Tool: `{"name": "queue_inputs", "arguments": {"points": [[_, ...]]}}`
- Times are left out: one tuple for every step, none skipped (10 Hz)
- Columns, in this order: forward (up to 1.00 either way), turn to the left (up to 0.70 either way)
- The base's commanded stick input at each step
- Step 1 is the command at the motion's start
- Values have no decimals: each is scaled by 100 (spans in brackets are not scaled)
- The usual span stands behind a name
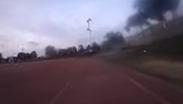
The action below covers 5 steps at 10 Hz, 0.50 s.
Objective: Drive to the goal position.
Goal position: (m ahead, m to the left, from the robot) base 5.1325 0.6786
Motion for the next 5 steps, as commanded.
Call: {"name": "queue_inputs", "arguments": {"points": [[70,0],[70,0],[70,0],[70,0],[70,0]]}}
